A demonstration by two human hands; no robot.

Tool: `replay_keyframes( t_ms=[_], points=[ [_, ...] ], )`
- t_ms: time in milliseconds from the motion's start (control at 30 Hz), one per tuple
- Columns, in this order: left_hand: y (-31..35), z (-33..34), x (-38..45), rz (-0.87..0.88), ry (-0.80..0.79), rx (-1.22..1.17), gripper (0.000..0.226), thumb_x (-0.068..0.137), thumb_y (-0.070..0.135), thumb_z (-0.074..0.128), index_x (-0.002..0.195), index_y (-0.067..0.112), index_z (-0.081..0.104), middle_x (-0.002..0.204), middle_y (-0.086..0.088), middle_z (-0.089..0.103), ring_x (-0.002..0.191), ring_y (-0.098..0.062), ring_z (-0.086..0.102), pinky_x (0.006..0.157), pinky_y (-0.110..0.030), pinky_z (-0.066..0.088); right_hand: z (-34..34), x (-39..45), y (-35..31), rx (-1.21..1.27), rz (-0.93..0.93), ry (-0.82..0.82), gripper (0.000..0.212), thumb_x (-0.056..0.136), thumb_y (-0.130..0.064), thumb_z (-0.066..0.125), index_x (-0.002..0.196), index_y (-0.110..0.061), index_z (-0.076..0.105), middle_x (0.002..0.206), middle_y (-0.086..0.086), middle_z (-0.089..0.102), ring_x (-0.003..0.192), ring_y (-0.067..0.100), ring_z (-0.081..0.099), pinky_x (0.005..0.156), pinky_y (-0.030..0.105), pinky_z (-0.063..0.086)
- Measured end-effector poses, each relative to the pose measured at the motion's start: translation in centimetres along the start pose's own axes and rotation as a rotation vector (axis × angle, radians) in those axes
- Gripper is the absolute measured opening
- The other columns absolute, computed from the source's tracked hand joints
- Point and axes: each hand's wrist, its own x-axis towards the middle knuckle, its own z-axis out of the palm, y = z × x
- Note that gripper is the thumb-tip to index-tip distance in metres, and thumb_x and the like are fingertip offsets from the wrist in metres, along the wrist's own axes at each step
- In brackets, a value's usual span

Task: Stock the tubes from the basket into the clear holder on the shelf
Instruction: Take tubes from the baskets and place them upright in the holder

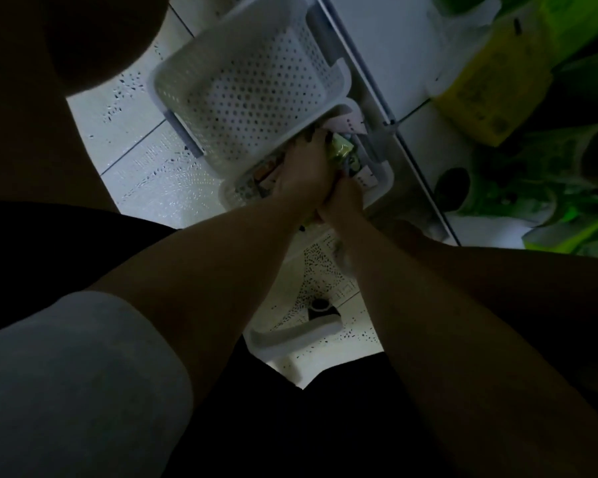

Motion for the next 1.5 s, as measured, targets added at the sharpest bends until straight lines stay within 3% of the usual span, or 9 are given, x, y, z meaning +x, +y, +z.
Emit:
replay_keyframes(
  t_ms=[233,333,567,733,900,1000,1133,1300,1500],
  points=[
    [-0.7,0.5,-0.7,0.168,0.124,-0.126,0.038,0.093,0.026,0.053,0.130,0.029,0.056,0.133,-0.008,0.050,0.122,-0.029,0.049,0.101,-0.043,0.044,0.0,0.3,-0.3,0.642,0.229,-0.096,0.030,0.104,-0.015,0.033,0.116,-0.003,0.057,0.125,0.022,0.058,0.120,0.036,0.053,0.098,0.036,0.045],
    [-0.7,0.4,-0.8,0.269,0.171,-0.163,0.025,0.087,0.029,0.065,0.111,0.027,0.070,0.121,-0.003,0.055,0.113,-0.020,0.052,0.095,-0.035,0.045,-0.2,-0.5,0.2,0.045,0.075,-0.009,0.026,0.104,-0.021,0.037,0.115,-0.007,0.057,0.120,0.015,0.060,0.109,0.028,0.057,0.086,0.031,0.045],
    [-0.4,-2.6,-2.2,0.128,0.036,-0.470,0.007,0.091,0.022,0.061,0.086,0.027,0.061,0.085,0.009,0.064,0.082,-0.008,0.061,0.079,-0.029,0.052,-2.3,-2.4,0.4,0.444,0.022,-0.108,0.030,0.091,-0.019,0.063,0.120,-0.011,0.061,0.110,0.012,0.068,0.096,0.030,0.068,0.081,0.044,0.059],
    [0.8,-6.6,-4.1,0.159,0.074,-0.596,0.007,0.092,0.017,0.061,0.086,0.015,0.062,0.084,-0.002,0.066,0.079,-0.012,0.062,0.070,-0.024,0.050,-4.9,-5.9,-0.3,0.473,-0.093,-0.021,0.016,0.092,-0.025,0.063,0.106,-0.016,0.064,0.094,0.008,0.070,0.075,0.023,0.070,0.054,0.028,0.058],
    [3.5,-10.2,-7.2,0.207,0.142,-0.751,0.018,0.093,0.021,0.061,0.101,0.007,0.069,0.094,-0.009,0.071,0.088,-0.020,0.068,0.078,-0.031,0.056,-7.6,-9.8,-1.4,0.596,-0.207,0.031,0.024,0.094,-0.028,0.062,0.107,-0.009,0.067,0.098,0.016,0.072,0.082,0.034,0.072,0.071,0.051,0.060],
    [5.5,-13.1,-9.9,0.325,0.138,-0.803,0.016,0.093,0.018,0.061,0.096,0.004,0.070,0.084,-0.004,0.070,0.078,-0.012,0.066,0.070,-0.024,0.053,-10.3,-12.9,-2.4,0.614,-0.346,0.108,0.024,0.094,-0.029,0.063,0.104,-0.007,0.069,0.094,0.018,0.072,0.082,0.036,0.071,0.073,0.051,0.060],
    [7.4,-17.5,-13.6,0.478,0.079,-0.752,0.013,0.093,0.015,0.063,0.097,0.005,0.070,0.083,-0.006,0.069,0.077,-0.018,0.065,0.075,-0.038,0.056,-14.4,-17.9,-3.3,0.596,-0.507,0.210,0.022,0.091,-0.027,0.068,0.098,-0.006,0.068,0.084,0.019,0.072,0.063,0.030,0.070,0.058,0.041,0.061],
    [11.8,-24.3,-18.6,0.705,0.109,-0.662,0.008,0.092,0.011,0.063,0.091,0.008,0.070,0.080,-0.008,0.068,0.069,-0.010,0.066,0.065,-0.027,0.057,-20.1,-25.0,-4.5,0.534,-0.729,0.342,0.014,0.086,-0.028,0.073,0.082,-0.021,0.061,0.059,0.001,0.067,0.050,0.023,0.066,0.047,0.029,0.054],
    [19.1,-32.0,-26.7,0.999,0.148,-0.628,0.014,0.090,0.015,0.066,0.078,0.021,0.070,0.066,0.009,0.067,0.063,-0.004,0.063,0.060,-0.025,0.056,-26.8,-34.2,-6.4,0.501,-0.958,0.447,0.010,0.095,-0.026,0.061,0.094,-0.017,0.057,0.072,0.008,0.063,0.048,0.019,0.065,0.050,0.031,0.056]
  ],
)
